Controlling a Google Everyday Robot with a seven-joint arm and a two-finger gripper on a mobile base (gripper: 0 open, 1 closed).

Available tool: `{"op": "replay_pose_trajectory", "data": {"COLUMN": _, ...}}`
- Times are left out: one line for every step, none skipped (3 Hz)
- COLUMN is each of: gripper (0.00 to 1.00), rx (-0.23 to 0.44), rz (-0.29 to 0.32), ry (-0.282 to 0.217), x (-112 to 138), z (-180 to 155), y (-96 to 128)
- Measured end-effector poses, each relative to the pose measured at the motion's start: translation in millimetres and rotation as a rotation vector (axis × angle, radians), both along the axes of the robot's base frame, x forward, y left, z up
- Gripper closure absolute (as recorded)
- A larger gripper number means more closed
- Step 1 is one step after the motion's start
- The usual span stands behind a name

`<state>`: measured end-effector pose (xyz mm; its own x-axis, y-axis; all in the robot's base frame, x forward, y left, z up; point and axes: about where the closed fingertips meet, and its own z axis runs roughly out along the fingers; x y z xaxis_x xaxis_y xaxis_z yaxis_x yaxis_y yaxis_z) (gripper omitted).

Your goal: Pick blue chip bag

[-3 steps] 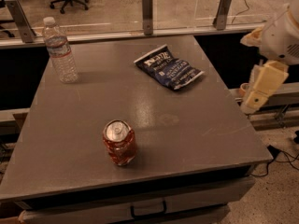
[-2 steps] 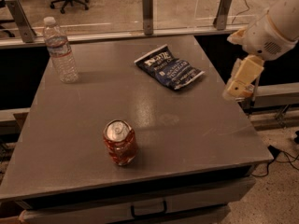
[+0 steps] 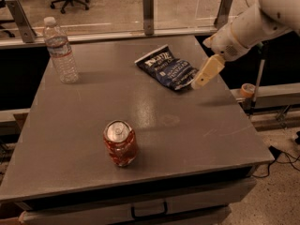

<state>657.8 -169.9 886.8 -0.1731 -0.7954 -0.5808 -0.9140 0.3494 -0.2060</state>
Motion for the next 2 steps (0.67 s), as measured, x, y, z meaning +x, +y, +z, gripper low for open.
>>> {"op": "replay_pose_trajectory", "data": {"gripper": 0.0, "rx": 0.079, "rz": -0.032, "ry": 0.042, "x": 29, "z": -23, "y": 19}}
{"op": "replay_pose_trajectory", "data": {"gripper": 0.19, "rx": 0.127, "rz": -0.086, "ry": 0.109, "x": 46, "z": -50, "y": 27}}
